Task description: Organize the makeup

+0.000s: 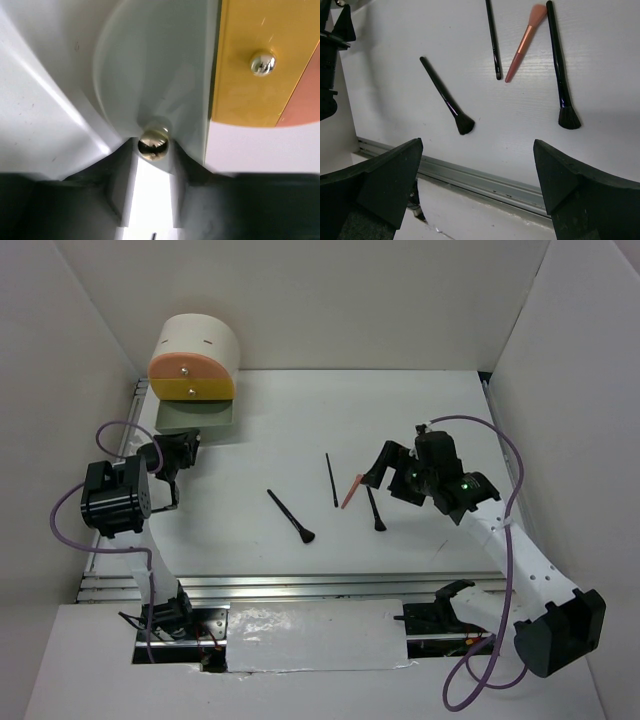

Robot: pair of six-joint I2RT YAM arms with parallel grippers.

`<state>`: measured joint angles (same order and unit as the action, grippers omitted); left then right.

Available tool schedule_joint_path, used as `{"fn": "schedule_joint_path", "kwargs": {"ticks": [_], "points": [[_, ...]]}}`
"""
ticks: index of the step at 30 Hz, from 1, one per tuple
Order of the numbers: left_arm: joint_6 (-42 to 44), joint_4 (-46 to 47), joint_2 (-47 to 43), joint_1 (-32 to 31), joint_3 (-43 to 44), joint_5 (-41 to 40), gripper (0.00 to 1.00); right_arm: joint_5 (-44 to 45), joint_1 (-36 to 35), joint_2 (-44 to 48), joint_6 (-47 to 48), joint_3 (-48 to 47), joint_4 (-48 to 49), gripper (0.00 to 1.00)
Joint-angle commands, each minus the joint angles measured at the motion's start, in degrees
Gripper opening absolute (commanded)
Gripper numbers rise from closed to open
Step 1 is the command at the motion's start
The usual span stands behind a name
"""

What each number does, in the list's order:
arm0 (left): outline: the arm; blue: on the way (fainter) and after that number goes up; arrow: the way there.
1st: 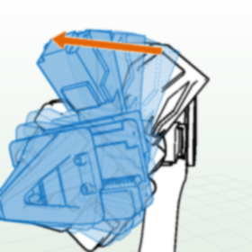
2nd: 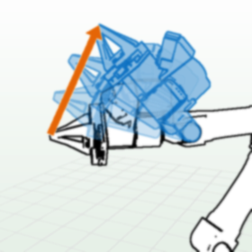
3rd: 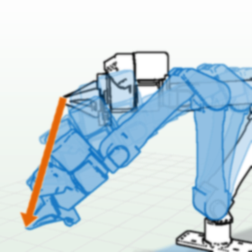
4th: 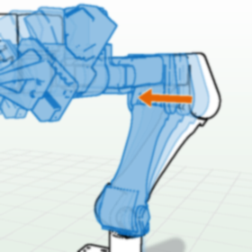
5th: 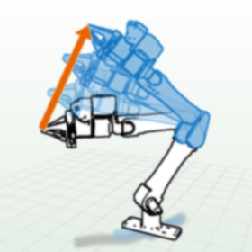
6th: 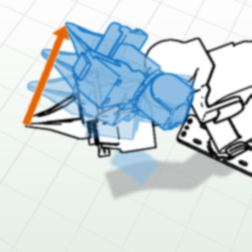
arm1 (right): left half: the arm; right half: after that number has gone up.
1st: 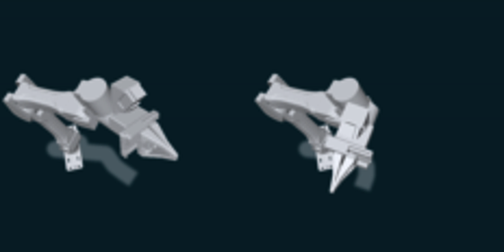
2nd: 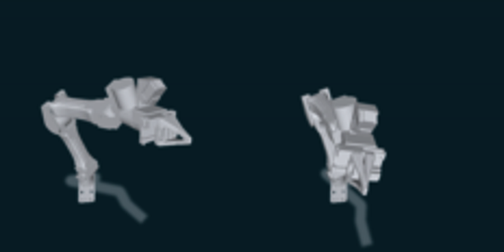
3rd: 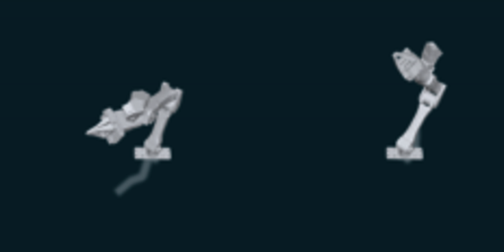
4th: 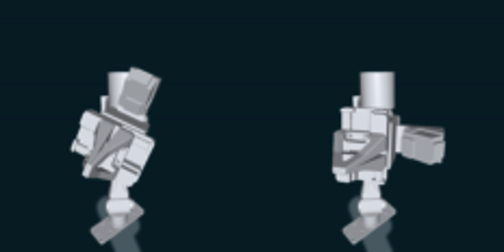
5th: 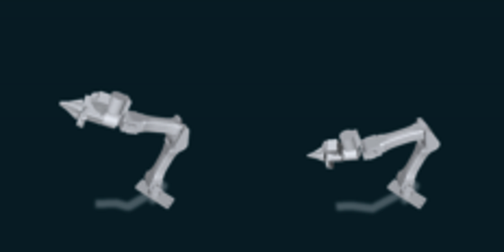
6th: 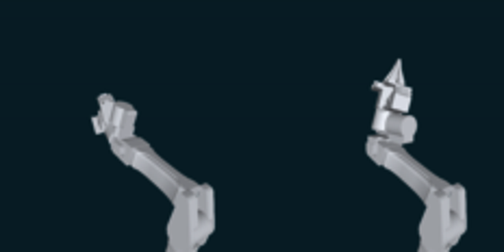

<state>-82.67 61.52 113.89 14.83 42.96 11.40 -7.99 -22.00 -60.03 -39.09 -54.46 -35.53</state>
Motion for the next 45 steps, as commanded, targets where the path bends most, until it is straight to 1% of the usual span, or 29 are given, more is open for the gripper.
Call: {"fn": "schedule_joint_path", "kwargs": {"ticks": [1,4,6,10,12,15,16,17,18,19,20,21,22,23,24,25,26,27,28,29,30,31,33,34,37,41,45], "points": [[0.58,3.17,-2.79,0.02,-1.04,0.20,0.57,-0.27,-0.68,1.85,-0.02,0.66,2.39,1.00],[1.02,1.51,-3.49,0.02,-0.51,0.38,0.73,-0.27,-0.68,2.11,-0.20,0.75,2.39,1.00],[1.72,-0.51,-4.63,0.02,0.10,0.38,0.99,-0.27,-0.50,2.46,-0.28,0.93,2.39,1.00],[3.66,-4.28,-7.44,0.02,1.16,0.99,0.99,-0.10,-0.59,3.16,-0.46,1.28,2.39,1.00],[5.41,-6.40,-10.60,-0.06,1.25,1.26,0.99,0.08,-0.50,3.43,-0.63,1.46,2.31,1.00],[9.10,-14.03,-16.84,-0.76,1.77,1.61,0.99,0.52,-0.76,4.04,-0.64,1.72,2.30,1.00],[12.85,-22.41,-18.59,-1.29,2.56,1.44,0.99,0.61,-0.68,4.13,-0.81,1.90,2.39,1.00],[15.15,-27.54,-22.27,-1.90,3.70,1.00,0.99,0.78,-0.59,4.31,-0.90,1.98,2.48,1.00],[17.70,-33.07,-24.22,-4.09,6.67,-1.53,0.99,0.87,-0.59,4.39,-0.90,2.16,2.83,1.00],[22.25,-44.53,-27.20,-5.67,8.44,-3.21,0.99,1.04,-0.68,4.57,-1.07,2.25,2.83,1.00],[24.03,-50.12,-28.18,-9.34,12.20,-5.14,0.99,1.22,-0.50,4.57,-1.25,2.25,3.09,1.00],[26.31,-56.01,-28.89,-11.56,14.50,-9.94,0.99,1.40,-0.50,4.48,-1.34,2.25,3.01,1.00],[27.03,-68.07,-29.50,-13.93,19.13,-11.47,0.99,1.66,-0.50,4.40,-1.43,2.16,3.10,1.00],[27.21,-73.76,-29.42,-19.17,21.35,-15.05,1.00,2.01,-0.50,4.31,-1.51,2.07,2.92,1.00],[26.52,-79.22,-28.90,-21.66,23.73,-20.75,0.99,2.27,-0.50,4.22,-1.43,1.73,2.83,1.00],[25.99,-84.06,-28.46,-24.30,27.49,-23.24,0.99,2.45,-0.50,4.13,-1.34,1.46,2.57,1.00],[25.38,-92.02,-27.93,-29.02,29.18,-25.26,0.99,3.15,-0.50,4.04,-1.25,1.11,1.79,1.00],[23.72,-99.58,-25.93,-33.07,33.11,-28.33,0.99,4.20,-0.50,3.96,-1.25,0.15,0.65,1.00],[22.83,-99.66,-24.52,-33.11,35.15,-28.97,0.99,4.21,-0.50,3.87,-1.16,0.14,0.64,1.00],[22.30,-106.53,-22.93,-36.33,37.18,-29.32,1.00,4.64,-0.50,3.87,-0.99,-0.29,-0.32,1.00],[21.42,-110.00,-19.00,-37.84,39.46,-29.24,0.99,5.61,-0.50,3.87,-0.90,-0.56,-0.77,1.00],[20.89,-115.77,-16.70,-41.08,43.66,-29.15,0.99,5.96,-0.50,3.87,-0.81,-0.74,-1.55,1.00],[20.71,-118.90,-12.66,-44.35,47.02,-28.98,0.99,6.40,-0.50,4.04,-0.55,-0.65,-1.82,1.00],[20.36,-120.04,-9.59,-47.15,49.22,-29.24,0.99,6.06,-0.50,4.13,-0.37,-0.48,-1.74,1.00],[18.43,-122.07,-6.58,-51.29,50.73,-29.24,0.99,4.39,-0.50,4.92,-0.20,0.31,-1.56,1.00],[15.09,-123.92,-4.90,-54.37,50.82,-29.42,0.99,4.03,-0.50,7.55,0.16,2.33,-2.00,1.00],[13.16,-123.05,-2.62,-54.82,48.28,-27.92,0.98,3.60,-0.41,9.40,0.77,4.27,-1.91,1.00]]}}
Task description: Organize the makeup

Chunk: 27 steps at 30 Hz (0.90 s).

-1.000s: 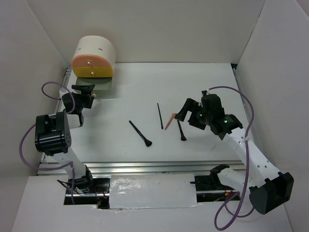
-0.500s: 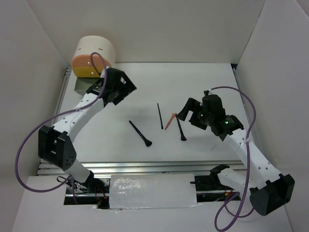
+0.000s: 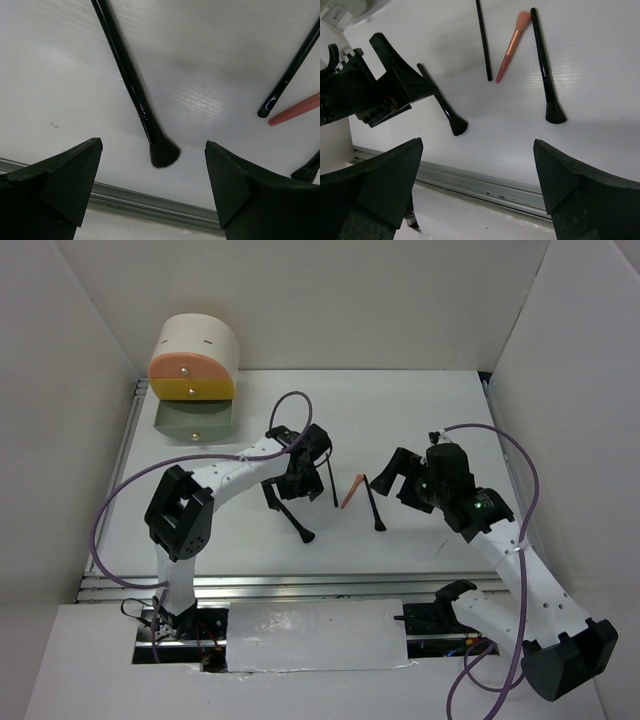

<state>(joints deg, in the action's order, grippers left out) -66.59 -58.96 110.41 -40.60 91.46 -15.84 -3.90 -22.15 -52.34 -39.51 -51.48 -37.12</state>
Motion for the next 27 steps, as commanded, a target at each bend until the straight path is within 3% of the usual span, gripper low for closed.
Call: {"fn": "schedule_joint_path", "kwargs": {"ticks": [1,8,12,16,17,23,27], "points": [[-3.20,-1.43,1.12,0.61,-1.01,-0.60,0.97,-0.93,-0.26,2.06,1.36,1.65,-0.32,1.00],[-3.90,8.49,1.03,0.70,-8.75,0.45,0.89,-2.60,-0.26,2.07,2.85,2.35,0.56,1.00],[-3.99,9.39,3.49,0.87,-9.20,0.10,0.81,-3.83,-0.26,0.66,2.86,1.65,1.09,1.00],[-4.87,10.96,3.50,1.22,-12.70,0.80,0.57,-4.10,-0.26,0.04,2.59,0.95,1.61,1.00],[-5.04,11.84,3.15,1.40,-13.93,1.42,0.46,-4.01,-0.26,0.04,2.24,1.03,1.70,1.00],[-5.31,17.03,-0.19,3.33,-21.41,2.74,0.28,-5.06,-0.17,0.04,0.66,2.53,2.58,1.00],[-3.29,15.28,-2.91,3.69,-18.70,0.82,0.04,-5.24,-0.26,0.39,0.13,2.97,2.76,1.00]]}}
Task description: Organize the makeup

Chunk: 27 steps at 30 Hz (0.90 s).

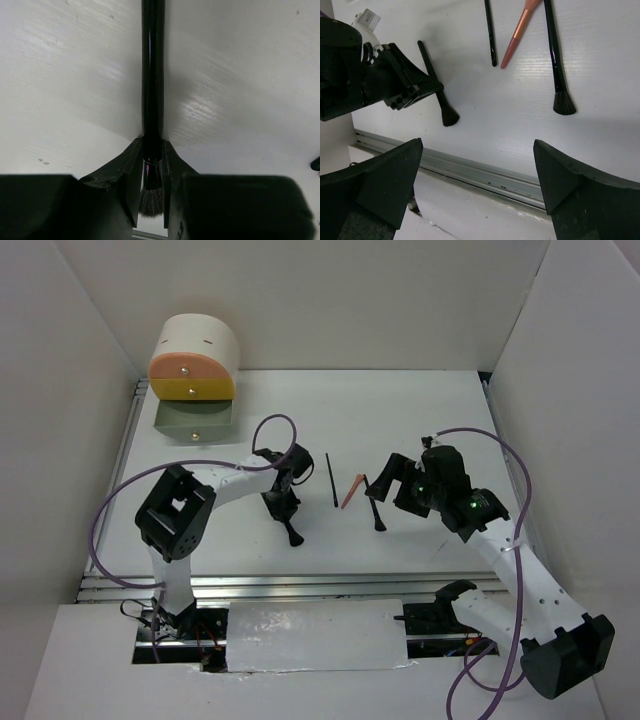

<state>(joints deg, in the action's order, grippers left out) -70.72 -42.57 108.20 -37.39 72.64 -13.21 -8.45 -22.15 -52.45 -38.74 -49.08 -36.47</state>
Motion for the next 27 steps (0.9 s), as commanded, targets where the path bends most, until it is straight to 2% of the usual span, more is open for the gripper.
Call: {"fn": "schedule_joint_path", "kwargs": {"ticks": [1,8,11,16,20,21,24,26,27], "points": [[1.54,-1.46,-1.84,0.39,0.91,-2.43,0.01,-0.52,-0.17,0.59,-0.72,0.39,2.02,1.00],[3.75,2.75,-18.00,3.19,5.22,-6.56,0.00,0.27,-0.17,-0.55,-0.19,-0.58,1.84,1.00],[2.26,4.15,-22.40,8.01,6.90,-6.04,0.00,-0.16,-0.17,-1.08,-0.28,-0.84,2.28,1.00],[-3.54,16.53,-29.00,20.76,1.03,-3.58,0.03,-0.61,-0.08,-1.52,-0.19,-1.63,2.46,1.00],[-7.85,30.67,-30.07,29.88,-4.68,-2.53,0.06,-0.43,-0.08,-1.08,0.24,-1.90,2.02,1.00],[-9.34,37.14,-29.89,31.22,-5.75,-2.17,0.07,-0.43,-0.08,-0.82,0.33,-1.90,1.75,1.00],[-11.98,46.04,-27.27,35.27,-7.25,-1.73,0.10,-0.60,-0.08,-0.03,0.51,-1.81,0.96,1.00],[-10.33,49.24,-23.23,37.20,-4.80,-1.03,0.11,-1.30,-0.17,0.76,0.33,-1.55,0.52,1.00],[-10.23,47.94,-21.65,37.21,-3.14,-0.94,0.11,-1.48,-0.09,1.03,0.16,-1.55,0.26,1.00]]}}
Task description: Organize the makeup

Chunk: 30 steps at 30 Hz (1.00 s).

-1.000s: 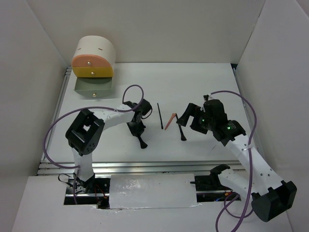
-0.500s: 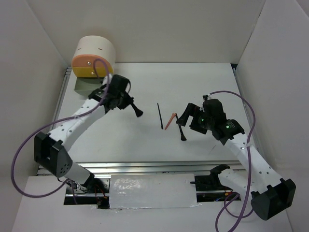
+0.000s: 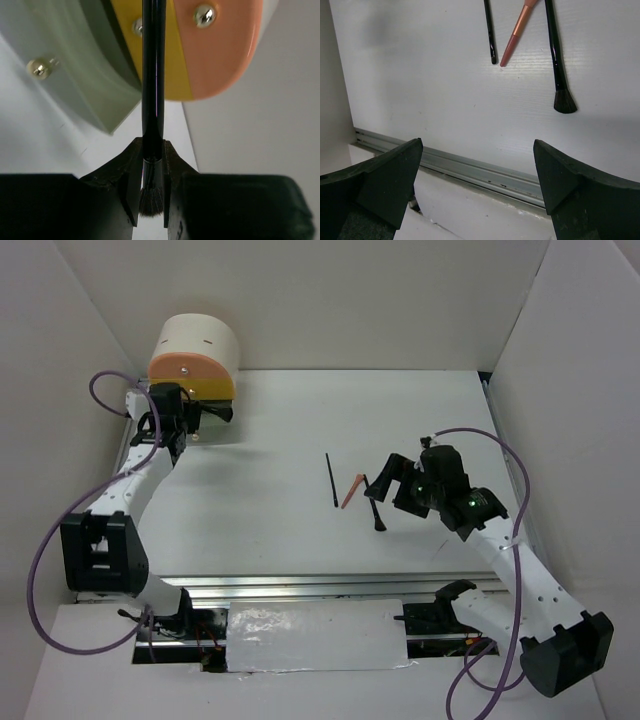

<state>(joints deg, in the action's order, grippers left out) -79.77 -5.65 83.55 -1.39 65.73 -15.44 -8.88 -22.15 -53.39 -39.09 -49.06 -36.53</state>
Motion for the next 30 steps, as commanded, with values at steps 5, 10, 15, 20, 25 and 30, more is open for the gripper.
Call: {"fn": "schedule_joint_path", "kwargs": {"ticks": [5,10,15,20,25,30], "points": [[-0.47,13.56,11.45,5.95,9.50,4.27,0.12,-0.78,-0.26,4.25,-0.28,-0.25,-0.20,1.00],[0.05,13.12,14.27,7.10,10.38,5.07,0.15,-0.96,-0.17,5.40,-1.51,0.54,-0.29,1.00],[1.19,14.17,16.55,7.45,9.94,7.00,0.22,-0.08,-0.17,5.40,-2.04,0.10,-0.47,1.00],[1.80,15.23,17.26,7.45,8.45,8.67,0.21,0.27,-0.17,4.52,-1.78,-1.13,-0.82,1.00],[4.35,15.93,15.33,7.72,4.41,8.67,0.24,0.18,-0.26,4.52,-1.95,-1.04,-0.73,1.00],[6.38,16.98,15.50,8.94,3.35,10.95,0.29,-0.34,-0.17,4.78,-2.04,-0.07,-0.29,1.00]]}}
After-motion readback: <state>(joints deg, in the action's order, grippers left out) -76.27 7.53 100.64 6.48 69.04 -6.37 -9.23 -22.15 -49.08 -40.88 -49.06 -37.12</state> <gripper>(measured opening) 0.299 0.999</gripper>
